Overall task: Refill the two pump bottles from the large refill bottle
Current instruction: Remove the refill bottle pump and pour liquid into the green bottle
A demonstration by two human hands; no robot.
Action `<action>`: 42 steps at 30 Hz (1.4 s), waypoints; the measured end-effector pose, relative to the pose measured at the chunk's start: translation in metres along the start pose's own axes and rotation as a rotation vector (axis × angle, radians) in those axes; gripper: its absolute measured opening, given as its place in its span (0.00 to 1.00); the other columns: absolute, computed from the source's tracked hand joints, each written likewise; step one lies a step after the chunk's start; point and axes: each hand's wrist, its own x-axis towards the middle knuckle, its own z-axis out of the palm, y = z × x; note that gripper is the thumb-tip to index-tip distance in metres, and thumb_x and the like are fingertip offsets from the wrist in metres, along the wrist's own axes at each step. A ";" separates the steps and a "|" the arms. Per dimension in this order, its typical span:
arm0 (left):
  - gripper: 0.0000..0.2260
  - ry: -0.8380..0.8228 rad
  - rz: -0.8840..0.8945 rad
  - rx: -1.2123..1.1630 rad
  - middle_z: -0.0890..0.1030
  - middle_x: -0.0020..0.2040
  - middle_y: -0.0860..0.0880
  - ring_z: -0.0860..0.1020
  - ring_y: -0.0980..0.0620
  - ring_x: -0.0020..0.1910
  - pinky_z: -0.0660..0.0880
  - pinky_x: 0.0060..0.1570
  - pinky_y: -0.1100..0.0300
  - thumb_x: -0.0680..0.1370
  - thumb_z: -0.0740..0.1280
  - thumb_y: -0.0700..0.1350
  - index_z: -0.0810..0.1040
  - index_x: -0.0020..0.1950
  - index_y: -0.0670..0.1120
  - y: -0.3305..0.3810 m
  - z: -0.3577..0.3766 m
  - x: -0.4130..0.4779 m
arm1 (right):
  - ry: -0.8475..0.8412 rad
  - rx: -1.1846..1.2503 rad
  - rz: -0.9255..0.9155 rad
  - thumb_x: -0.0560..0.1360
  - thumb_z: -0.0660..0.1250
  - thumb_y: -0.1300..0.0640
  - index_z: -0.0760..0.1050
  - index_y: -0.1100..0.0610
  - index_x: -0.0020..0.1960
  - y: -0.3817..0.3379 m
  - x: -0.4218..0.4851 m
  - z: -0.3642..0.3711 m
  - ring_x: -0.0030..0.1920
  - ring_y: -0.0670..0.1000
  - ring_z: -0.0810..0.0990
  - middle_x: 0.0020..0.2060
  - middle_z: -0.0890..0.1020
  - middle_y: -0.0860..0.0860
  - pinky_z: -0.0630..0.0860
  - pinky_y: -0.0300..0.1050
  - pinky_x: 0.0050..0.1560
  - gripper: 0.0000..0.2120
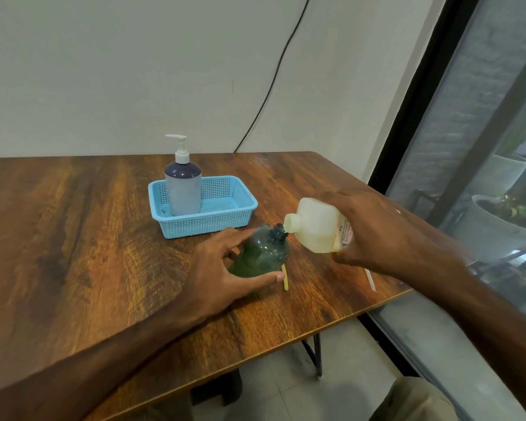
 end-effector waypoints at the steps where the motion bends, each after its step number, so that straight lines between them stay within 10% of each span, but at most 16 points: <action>1: 0.36 0.000 0.000 0.001 0.83 0.60 0.60 0.80 0.56 0.60 0.83 0.49 0.52 0.65 0.82 0.64 0.79 0.71 0.55 0.000 0.000 0.000 | -0.001 0.001 -0.002 0.65 0.81 0.50 0.65 0.47 0.76 0.000 0.000 0.000 0.67 0.51 0.73 0.68 0.75 0.48 0.76 0.54 0.63 0.44; 42: 0.37 0.008 0.013 -0.011 0.83 0.59 0.60 0.80 0.54 0.59 0.82 0.48 0.53 0.65 0.80 0.67 0.78 0.71 0.57 0.001 -0.001 0.000 | -0.039 -0.022 0.004 0.66 0.81 0.50 0.64 0.46 0.77 -0.005 0.002 -0.008 0.68 0.51 0.71 0.68 0.74 0.48 0.75 0.53 0.64 0.44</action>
